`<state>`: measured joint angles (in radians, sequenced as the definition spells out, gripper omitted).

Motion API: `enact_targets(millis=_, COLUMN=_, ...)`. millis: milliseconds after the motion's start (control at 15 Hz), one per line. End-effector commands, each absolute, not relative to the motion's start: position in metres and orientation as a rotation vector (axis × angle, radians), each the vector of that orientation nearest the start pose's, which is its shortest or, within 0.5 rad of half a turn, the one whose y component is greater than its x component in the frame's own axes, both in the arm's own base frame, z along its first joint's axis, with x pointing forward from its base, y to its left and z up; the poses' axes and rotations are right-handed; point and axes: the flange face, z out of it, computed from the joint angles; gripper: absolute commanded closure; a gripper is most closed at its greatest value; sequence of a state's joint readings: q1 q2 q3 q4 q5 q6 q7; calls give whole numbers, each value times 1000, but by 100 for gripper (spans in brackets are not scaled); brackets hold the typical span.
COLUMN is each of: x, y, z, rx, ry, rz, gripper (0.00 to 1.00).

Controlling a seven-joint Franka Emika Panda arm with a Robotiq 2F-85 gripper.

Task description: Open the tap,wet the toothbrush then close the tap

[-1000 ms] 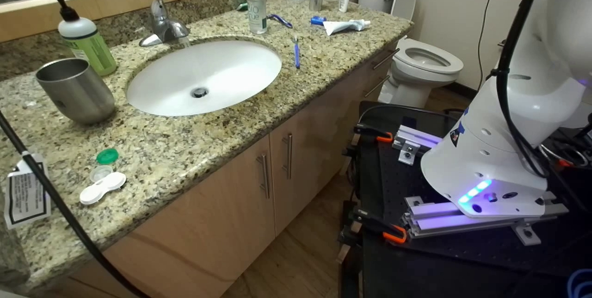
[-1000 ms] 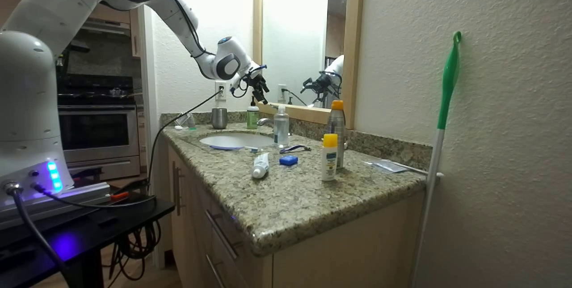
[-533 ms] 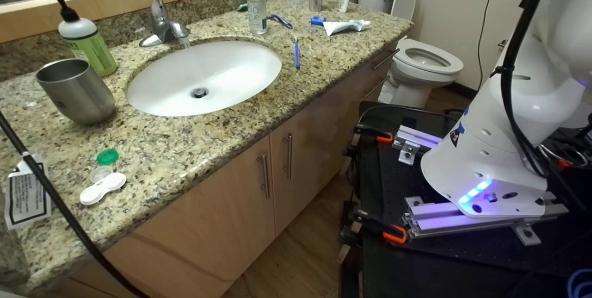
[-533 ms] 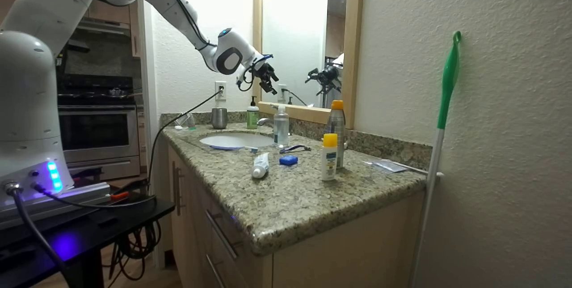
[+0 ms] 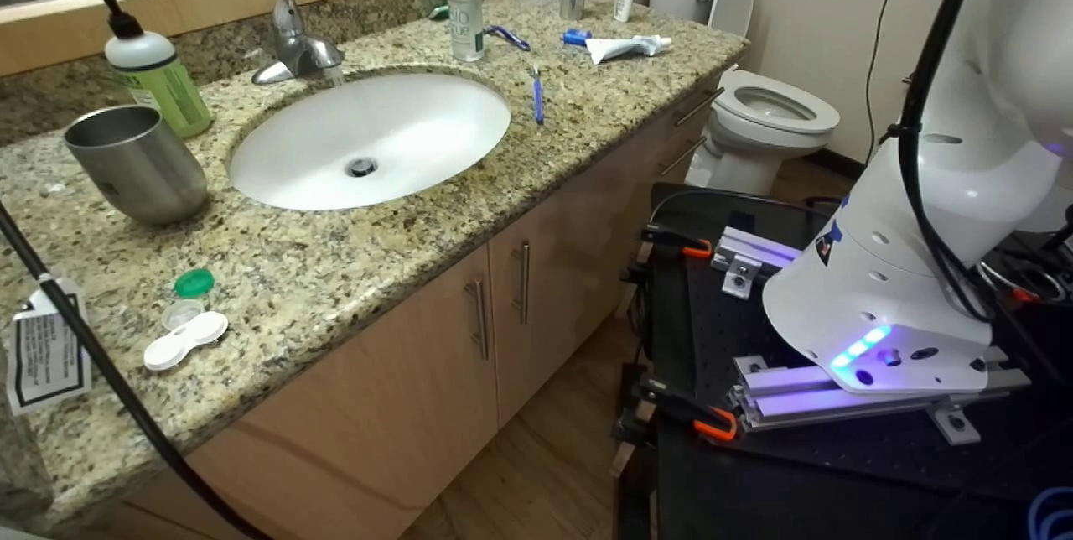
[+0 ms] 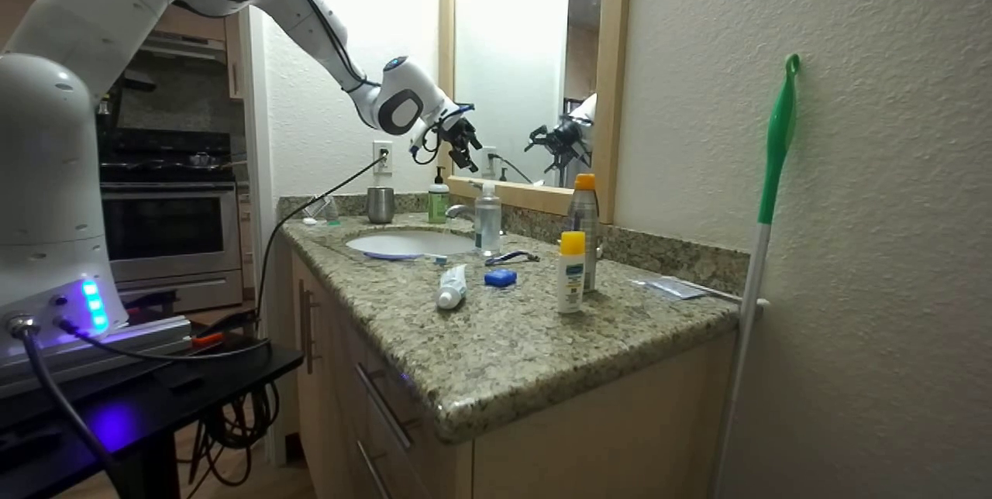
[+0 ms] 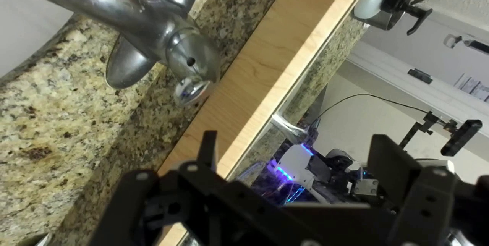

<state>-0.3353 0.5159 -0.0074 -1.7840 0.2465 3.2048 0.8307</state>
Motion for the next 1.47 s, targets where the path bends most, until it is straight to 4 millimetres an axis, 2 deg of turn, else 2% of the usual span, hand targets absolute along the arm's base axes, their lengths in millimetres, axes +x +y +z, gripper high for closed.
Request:
enact_targets(millis=0, x=670, y=-265, z=364, rx=-1951, ry=1718, rz=-1087, gripper=0)
enact_targets(millis=200, x=678, y=-261, z=357, rx=-1961, ry=1722, rz=-970, gripper=0)
enact_targets(millis=533, x=685, y=-264, z=358, rx=-1939, ry=1732, rz=-773, gripper=0)
enact_targets(millis=1000, x=674, y=-295, z=357, rx=-1843, ry=1855, rz=-620, gripper=0)
enact_targets(millis=1200, x=675, y=-286, z=372, rx=-1890, ry=1735, rz=-720, gripper=0)
enact_targets(millis=1400, x=678, y=-272, z=391, rx=-1901, ry=1645, rz=-721, gripper=0)
